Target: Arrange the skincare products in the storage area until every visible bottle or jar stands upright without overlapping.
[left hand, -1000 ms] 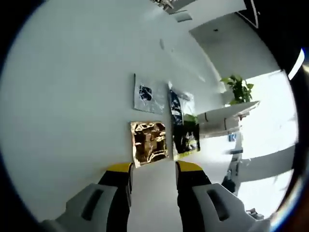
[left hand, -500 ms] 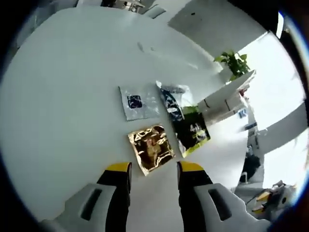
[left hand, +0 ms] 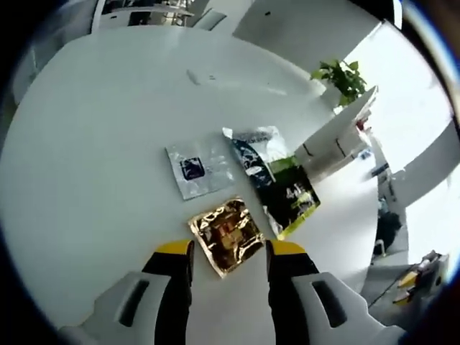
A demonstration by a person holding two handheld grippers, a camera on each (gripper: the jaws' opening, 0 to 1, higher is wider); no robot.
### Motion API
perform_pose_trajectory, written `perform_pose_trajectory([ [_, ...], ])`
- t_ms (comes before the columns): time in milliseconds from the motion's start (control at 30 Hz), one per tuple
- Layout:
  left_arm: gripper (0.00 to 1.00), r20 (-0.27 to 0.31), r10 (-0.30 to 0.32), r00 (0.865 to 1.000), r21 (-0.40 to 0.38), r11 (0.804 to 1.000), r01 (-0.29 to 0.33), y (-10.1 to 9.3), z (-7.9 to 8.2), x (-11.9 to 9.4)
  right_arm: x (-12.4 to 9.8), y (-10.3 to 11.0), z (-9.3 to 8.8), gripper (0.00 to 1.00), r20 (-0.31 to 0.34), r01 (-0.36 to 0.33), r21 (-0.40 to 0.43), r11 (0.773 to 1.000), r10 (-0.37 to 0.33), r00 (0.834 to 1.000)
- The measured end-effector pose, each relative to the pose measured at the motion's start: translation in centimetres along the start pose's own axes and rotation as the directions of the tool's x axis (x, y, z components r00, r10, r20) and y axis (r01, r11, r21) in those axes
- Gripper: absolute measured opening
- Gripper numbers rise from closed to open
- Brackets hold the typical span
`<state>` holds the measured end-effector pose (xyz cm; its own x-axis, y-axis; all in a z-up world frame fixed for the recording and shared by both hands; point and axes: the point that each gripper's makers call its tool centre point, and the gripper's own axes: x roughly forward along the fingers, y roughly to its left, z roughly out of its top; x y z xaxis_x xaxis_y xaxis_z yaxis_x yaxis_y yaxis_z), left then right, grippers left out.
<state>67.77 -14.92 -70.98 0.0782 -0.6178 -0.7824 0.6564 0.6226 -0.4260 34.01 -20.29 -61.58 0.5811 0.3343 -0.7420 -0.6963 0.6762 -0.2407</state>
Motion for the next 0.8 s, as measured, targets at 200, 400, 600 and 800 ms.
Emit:
perform_pose_trajectory([
  [200,0.38,0.006,-0.006,1.000,0.023,1.000,0.005,-0.5,0.1,0.3,0.0,0.0,-0.1,0.16,-0.006,-0.001,0.000,1.000,0.001,1.000],
  [400,0.39,0.006,-0.001,1.000,0.050,0.999,0.001,-0.5,0.2,0.4,0.1,0.1,-0.2,0.15,-0.008,-0.005,0.000,1.000,0.005,1.000],
  [600,0.42,0.001,0.048,0.999,0.131,0.990,-0.048,-0.1,0.1,0.1,0.1,0.1,-0.2,0.14,-0.010,-0.008,-0.002,1.000,0.008,1.000],
  [800,0.47,-0.026,0.177,0.984,0.466,0.873,-0.144,0.2,-0.9,-0.4,0.1,0.2,-0.2,0.13,-0.011,-0.014,-0.001,1.000,0.014,1.000],
])
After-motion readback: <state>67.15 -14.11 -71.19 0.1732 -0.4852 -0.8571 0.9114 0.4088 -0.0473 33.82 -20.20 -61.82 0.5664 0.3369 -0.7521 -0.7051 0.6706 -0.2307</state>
